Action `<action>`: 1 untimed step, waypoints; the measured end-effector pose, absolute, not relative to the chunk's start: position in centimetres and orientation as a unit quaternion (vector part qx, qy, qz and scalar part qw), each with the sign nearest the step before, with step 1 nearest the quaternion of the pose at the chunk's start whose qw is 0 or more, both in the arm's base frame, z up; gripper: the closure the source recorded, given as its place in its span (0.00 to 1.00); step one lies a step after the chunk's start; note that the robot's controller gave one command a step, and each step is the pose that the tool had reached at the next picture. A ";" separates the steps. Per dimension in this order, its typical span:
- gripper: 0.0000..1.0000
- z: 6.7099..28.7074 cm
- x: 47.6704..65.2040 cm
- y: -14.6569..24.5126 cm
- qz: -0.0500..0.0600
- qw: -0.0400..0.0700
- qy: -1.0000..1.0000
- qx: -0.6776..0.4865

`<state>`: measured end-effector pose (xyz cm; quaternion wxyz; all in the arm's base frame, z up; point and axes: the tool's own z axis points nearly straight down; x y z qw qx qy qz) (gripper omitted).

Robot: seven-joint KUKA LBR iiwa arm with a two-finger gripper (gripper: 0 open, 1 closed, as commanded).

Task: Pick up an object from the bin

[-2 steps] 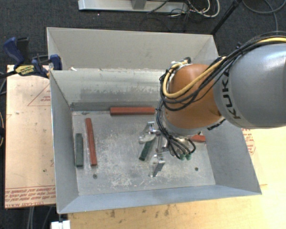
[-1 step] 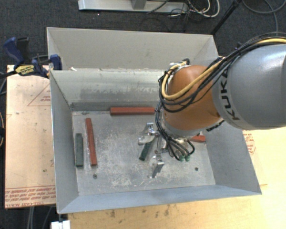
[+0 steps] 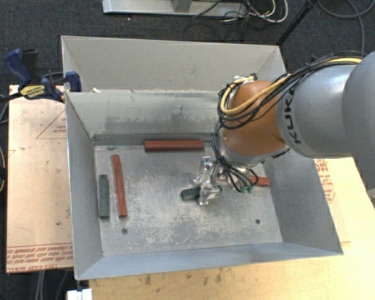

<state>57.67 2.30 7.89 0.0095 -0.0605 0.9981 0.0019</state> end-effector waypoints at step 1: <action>1.00 7.9 57.7 2.3 0.002 0.010 0.998 -0.060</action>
Offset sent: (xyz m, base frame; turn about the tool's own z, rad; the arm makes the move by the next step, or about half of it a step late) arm -0.0137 -0.0137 0.1463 -0.0554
